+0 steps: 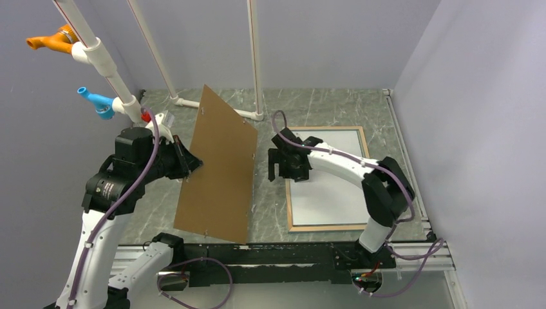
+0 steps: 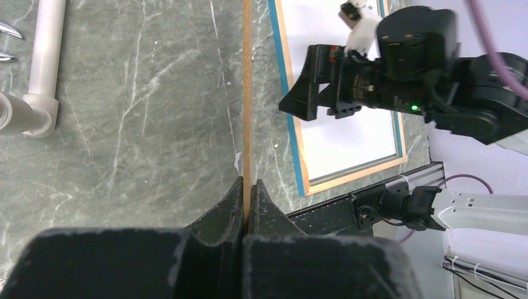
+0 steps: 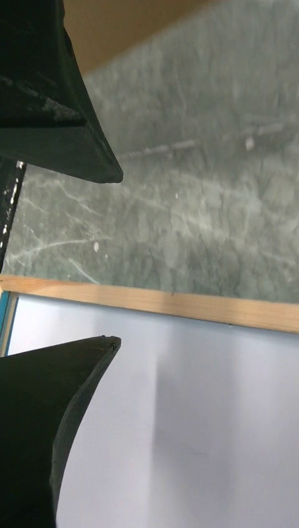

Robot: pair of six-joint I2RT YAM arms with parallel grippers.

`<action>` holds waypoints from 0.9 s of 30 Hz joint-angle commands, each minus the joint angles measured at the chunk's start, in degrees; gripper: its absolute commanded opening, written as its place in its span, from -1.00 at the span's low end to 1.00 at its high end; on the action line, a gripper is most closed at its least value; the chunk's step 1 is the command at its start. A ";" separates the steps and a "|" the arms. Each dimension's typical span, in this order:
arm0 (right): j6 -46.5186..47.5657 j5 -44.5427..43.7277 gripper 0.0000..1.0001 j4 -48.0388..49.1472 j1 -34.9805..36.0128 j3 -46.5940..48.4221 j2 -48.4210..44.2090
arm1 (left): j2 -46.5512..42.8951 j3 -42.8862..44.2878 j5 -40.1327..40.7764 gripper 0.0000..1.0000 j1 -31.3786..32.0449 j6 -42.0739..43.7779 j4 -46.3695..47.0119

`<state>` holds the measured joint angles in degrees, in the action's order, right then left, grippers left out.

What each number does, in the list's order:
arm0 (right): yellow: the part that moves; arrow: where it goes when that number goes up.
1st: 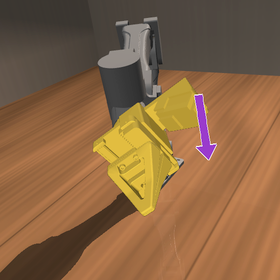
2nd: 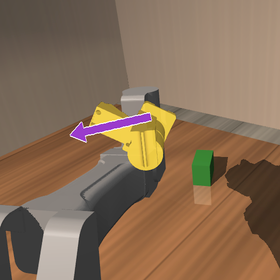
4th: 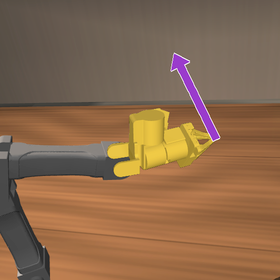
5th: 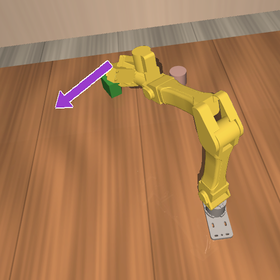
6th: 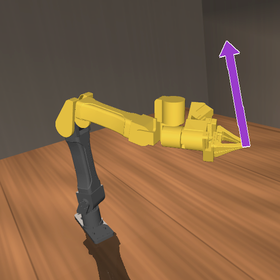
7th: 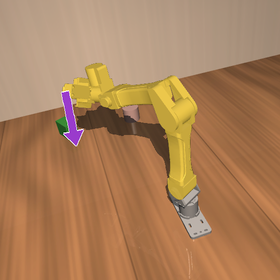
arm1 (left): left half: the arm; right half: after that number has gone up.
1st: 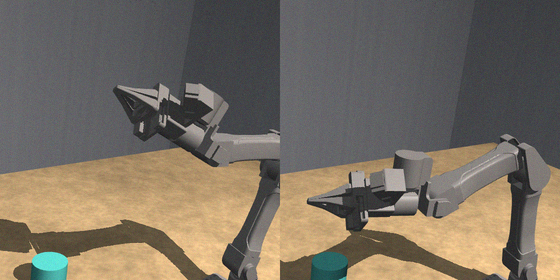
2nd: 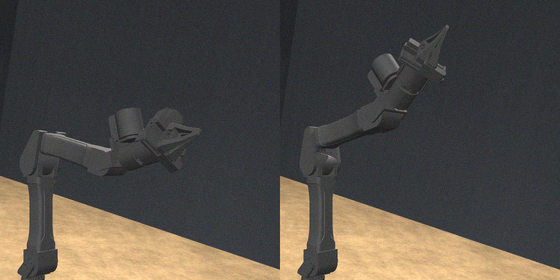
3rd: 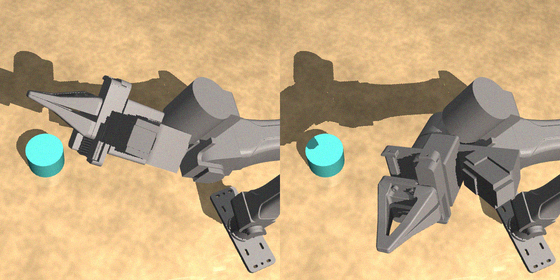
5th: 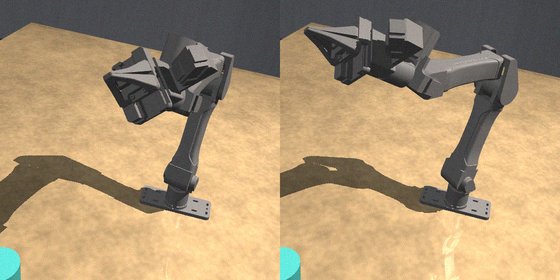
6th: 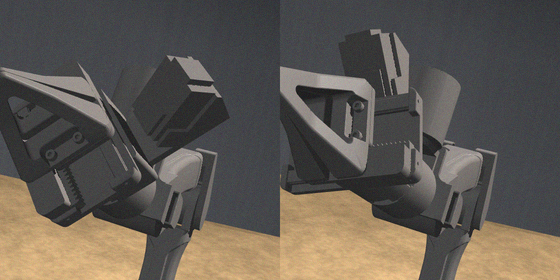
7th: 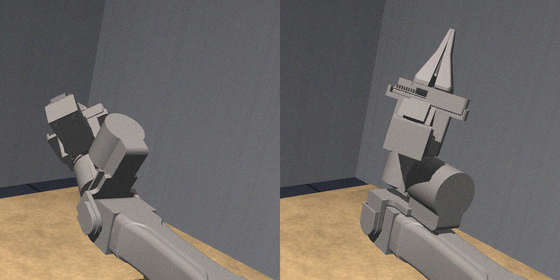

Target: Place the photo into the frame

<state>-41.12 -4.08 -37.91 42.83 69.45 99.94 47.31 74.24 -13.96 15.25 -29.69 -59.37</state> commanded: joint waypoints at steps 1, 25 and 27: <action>1.53 2.48 0.94 1.64 -1.51 -0.41 -8.55 | -1.96 -0.09 -3.98 -1.00 0.04 -2.09 7.39; -21.25 63.64 0.94 59.34 -31.77 -32.57 -43.63 | -12.18 -14.65 -18.56 -1.00 0.05 -31.83 49.88; -28.06 64.91 0.90 69.14 -31.84 -33.73 -43.33 | -12.27 -15.95 -18.66 -1.00 0.05 -32.71 51.32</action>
<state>-54.89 52.88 6.17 11.09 36.93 58.06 36.10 59.09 -29.87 15.20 -55.40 -22.26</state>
